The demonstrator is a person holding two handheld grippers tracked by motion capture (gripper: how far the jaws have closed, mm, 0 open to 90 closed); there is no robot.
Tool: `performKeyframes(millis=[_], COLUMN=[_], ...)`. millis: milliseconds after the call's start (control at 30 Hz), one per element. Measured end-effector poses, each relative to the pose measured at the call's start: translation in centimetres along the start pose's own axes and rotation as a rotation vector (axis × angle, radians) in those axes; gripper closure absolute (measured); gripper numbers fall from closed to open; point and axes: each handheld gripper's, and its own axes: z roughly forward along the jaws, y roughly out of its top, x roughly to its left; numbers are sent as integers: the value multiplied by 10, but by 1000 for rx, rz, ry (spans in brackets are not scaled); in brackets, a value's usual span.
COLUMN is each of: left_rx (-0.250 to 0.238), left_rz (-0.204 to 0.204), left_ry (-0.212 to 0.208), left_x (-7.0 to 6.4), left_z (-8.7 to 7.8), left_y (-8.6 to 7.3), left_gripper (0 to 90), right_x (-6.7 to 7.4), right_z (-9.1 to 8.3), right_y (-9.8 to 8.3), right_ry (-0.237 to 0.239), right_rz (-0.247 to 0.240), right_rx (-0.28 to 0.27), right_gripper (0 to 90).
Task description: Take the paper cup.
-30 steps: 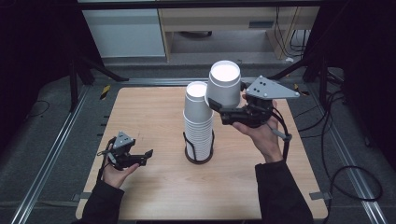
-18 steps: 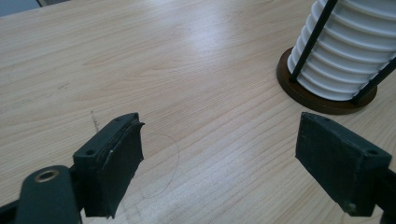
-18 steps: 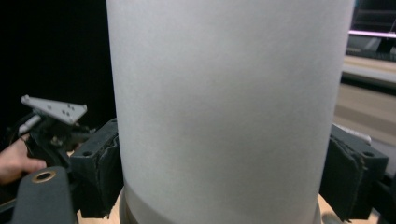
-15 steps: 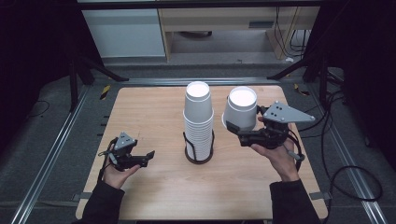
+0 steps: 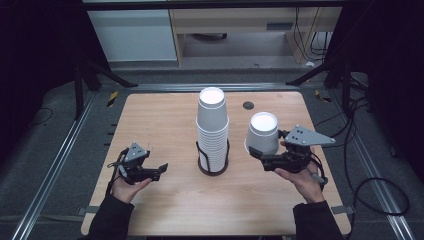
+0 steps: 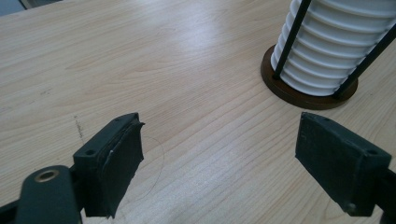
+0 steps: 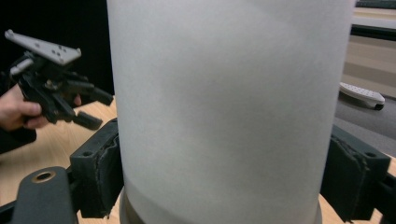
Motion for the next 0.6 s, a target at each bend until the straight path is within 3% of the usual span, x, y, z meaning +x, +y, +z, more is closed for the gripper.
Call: performKeyframes(millis=[267, 600], left_rx=[7, 7], left_rz=[16, 44], left_ry=[-28, -72], left_x=[-3, -8], left_z=[1, -1], left_y=[0, 2], left_gripper=[144, 146], right_x=[1, 6], right_z=[7, 17], right_y=[-20, -33], right_ry=[28, 124], right_rz=[-20, -61], right_rx=[77, 137], right_gripper=[146, 144])
